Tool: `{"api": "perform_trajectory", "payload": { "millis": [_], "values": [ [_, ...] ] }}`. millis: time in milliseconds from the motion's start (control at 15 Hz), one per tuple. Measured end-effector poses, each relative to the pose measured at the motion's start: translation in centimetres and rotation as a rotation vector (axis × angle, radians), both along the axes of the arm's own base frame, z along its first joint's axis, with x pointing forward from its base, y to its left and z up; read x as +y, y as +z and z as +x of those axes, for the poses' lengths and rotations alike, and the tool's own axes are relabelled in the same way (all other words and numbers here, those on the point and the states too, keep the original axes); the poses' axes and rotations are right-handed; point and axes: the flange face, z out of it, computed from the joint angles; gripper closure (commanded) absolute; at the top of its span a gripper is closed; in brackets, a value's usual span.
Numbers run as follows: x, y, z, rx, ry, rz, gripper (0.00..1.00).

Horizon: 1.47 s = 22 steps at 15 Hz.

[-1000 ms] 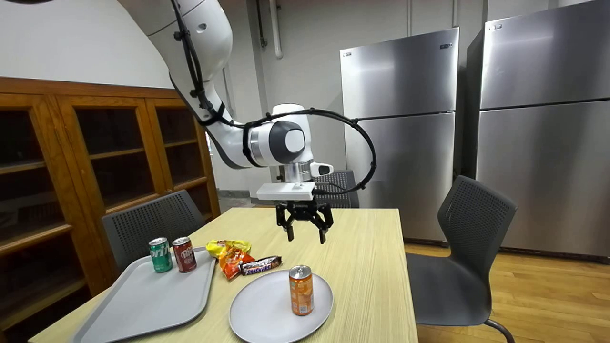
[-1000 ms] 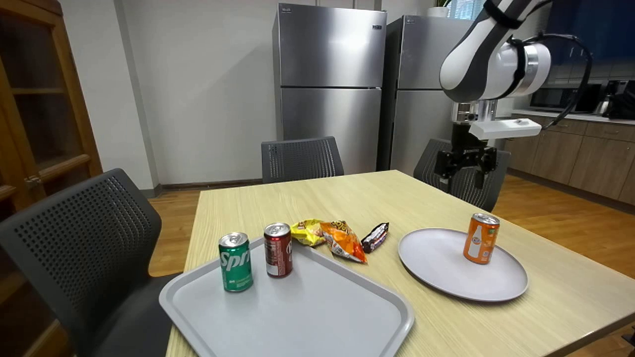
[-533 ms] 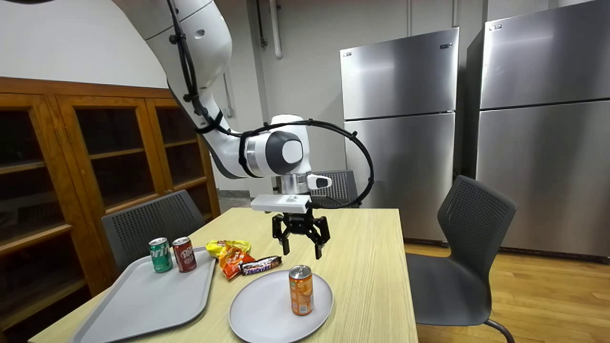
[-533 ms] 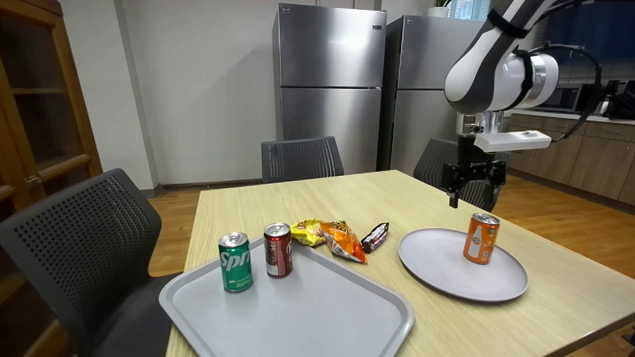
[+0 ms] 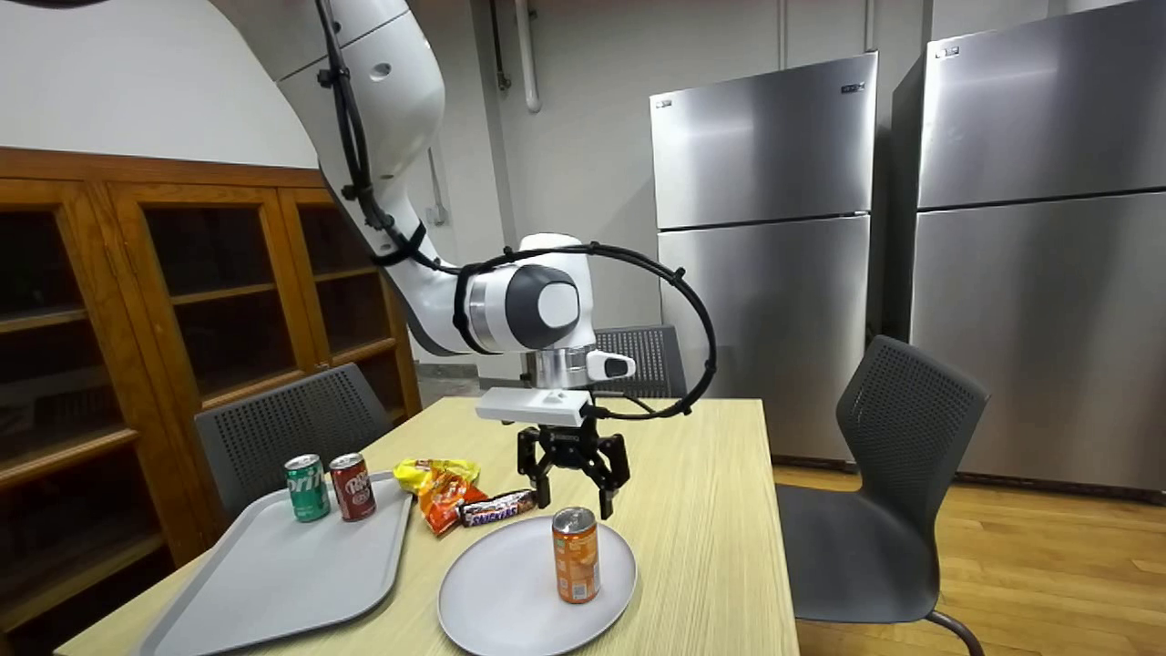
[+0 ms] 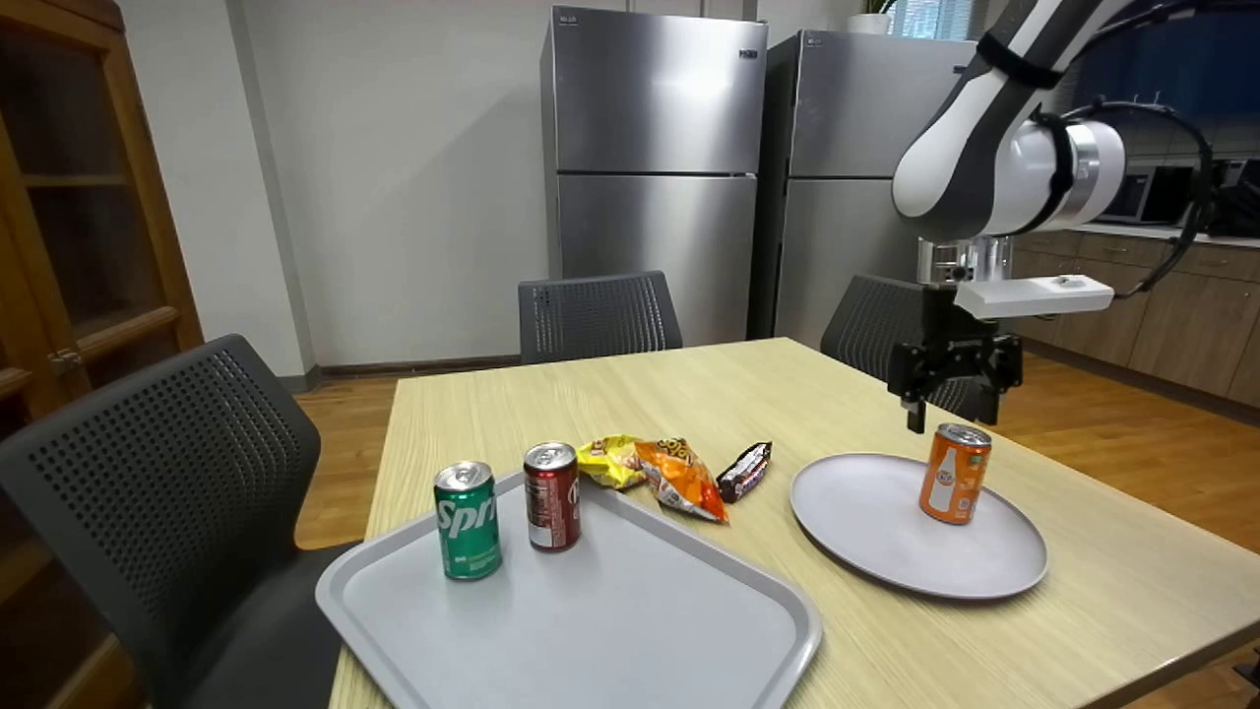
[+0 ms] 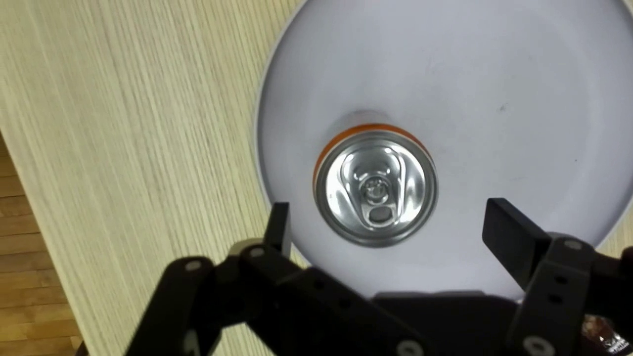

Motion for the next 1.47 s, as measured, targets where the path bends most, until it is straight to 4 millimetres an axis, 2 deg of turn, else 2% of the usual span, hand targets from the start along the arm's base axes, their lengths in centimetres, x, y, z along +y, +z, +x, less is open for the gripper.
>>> {"api": "perform_trajectory", "payload": {
  "millis": [800,1467],
  "values": [
    [-0.2,-1.8,-2.0,0.049,-0.015,0.007,0.0],
    [-0.2,-2.2,-1.9,0.042,-0.021,0.004,0.0]
  ]
}}
